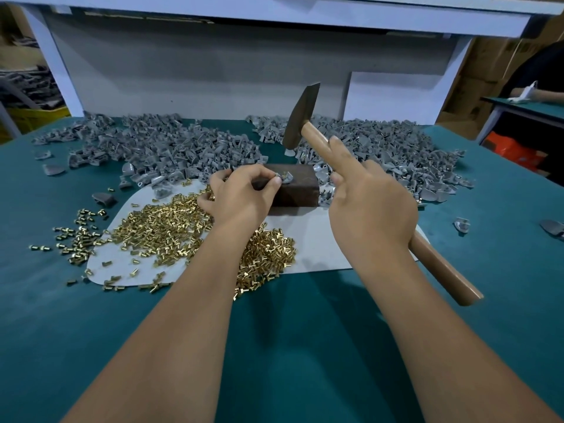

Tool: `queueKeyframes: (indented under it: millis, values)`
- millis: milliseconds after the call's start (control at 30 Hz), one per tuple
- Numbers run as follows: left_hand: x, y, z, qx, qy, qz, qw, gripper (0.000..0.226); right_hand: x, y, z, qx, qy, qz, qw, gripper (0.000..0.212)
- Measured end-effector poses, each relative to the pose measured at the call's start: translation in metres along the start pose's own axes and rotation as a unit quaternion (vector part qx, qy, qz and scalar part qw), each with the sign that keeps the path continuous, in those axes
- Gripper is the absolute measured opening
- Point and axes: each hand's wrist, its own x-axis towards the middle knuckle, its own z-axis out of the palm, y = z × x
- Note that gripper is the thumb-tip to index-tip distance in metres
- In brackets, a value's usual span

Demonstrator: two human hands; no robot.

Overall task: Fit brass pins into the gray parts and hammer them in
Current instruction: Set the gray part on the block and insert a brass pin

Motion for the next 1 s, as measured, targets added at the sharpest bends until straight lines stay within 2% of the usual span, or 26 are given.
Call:
queueKeyframes:
  millis: [100, 300, 433, 533, 600, 733, 1000]
  values:
    - [-0.001, 0.002, -0.001, -0.011, -0.003, -0.014, 1.0, 0.023, 0.0, -0.002, 0.0, -0.042, -0.064, -0.023, 0.997, 0.057]
    - [0.001, 0.0, 0.0, 0.01, -0.012, -0.001, 1.0, 0.02, -0.002, -0.007, -0.003, -0.01, 0.018, -0.01, 1.0, 0.06]
    - [-0.002, 0.001, -0.003, -0.002, -0.018, -0.004, 1.0, 0.019, -0.001, -0.003, 0.001, -0.047, -0.081, -0.014, 0.995, 0.058]
    - [-0.003, 0.001, -0.004, 0.01, -0.026, -0.013, 1.0, 0.013, 0.0, -0.001, -0.001, -0.017, -0.035, 0.017, 0.999, 0.061]
    - [-0.002, 0.0, -0.002, 0.022, -0.023, -0.014, 0.999, 0.013, -0.001, 0.0, -0.002, -0.011, 0.0, 0.004, 1.0, 0.06]
    - [-0.002, 0.001, -0.003, -0.012, -0.011, -0.011, 1.0, 0.021, 0.0, 0.001, 0.005, -0.073, -0.081, -0.027, 0.994, 0.059]
    - [-0.004, 0.002, -0.007, 0.009, -0.039, -0.011, 0.999, 0.012, 0.006, 0.021, 0.012, -0.016, -0.054, 0.049, 0.997, 0.052]
